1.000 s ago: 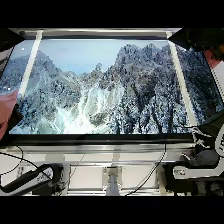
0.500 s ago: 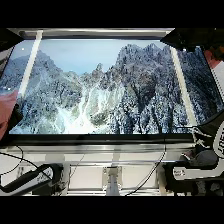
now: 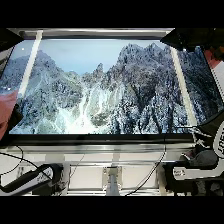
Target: Fold the clothes and pants, and hang the long-sleeved shirts on hangers.
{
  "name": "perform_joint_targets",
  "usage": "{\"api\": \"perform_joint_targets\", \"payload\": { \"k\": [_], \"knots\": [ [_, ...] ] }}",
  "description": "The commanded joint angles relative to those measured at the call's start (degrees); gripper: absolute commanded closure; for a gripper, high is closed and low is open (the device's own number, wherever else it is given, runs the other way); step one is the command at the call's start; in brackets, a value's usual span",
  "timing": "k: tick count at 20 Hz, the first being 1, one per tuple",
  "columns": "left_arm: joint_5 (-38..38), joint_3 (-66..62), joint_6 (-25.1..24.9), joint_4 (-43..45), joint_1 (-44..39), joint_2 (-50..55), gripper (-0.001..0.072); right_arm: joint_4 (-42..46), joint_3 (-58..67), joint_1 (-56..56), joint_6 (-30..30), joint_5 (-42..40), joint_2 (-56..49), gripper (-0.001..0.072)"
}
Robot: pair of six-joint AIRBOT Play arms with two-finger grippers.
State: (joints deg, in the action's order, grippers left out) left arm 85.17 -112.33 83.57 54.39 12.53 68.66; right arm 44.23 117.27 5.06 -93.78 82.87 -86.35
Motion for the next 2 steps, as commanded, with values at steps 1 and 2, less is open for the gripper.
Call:
{"api": "perform_joint_targets", "payload": {
  "k": [1, 2],
  "knots": [
    [0.0, 0.0, 0.0, 0.0, 0.1, 0.0, 0.0677, 0.0, 0.0, 0.0, 0.0, 0.0, 0.0, 0.0697],
    [0.0, 0.0, 0.0, 0.0, 0.1, 0.0, 0.0676, 0.0, 0.0, 0.0, 0.0, 0.0, 0.0, 0.0697]
  ]
}}
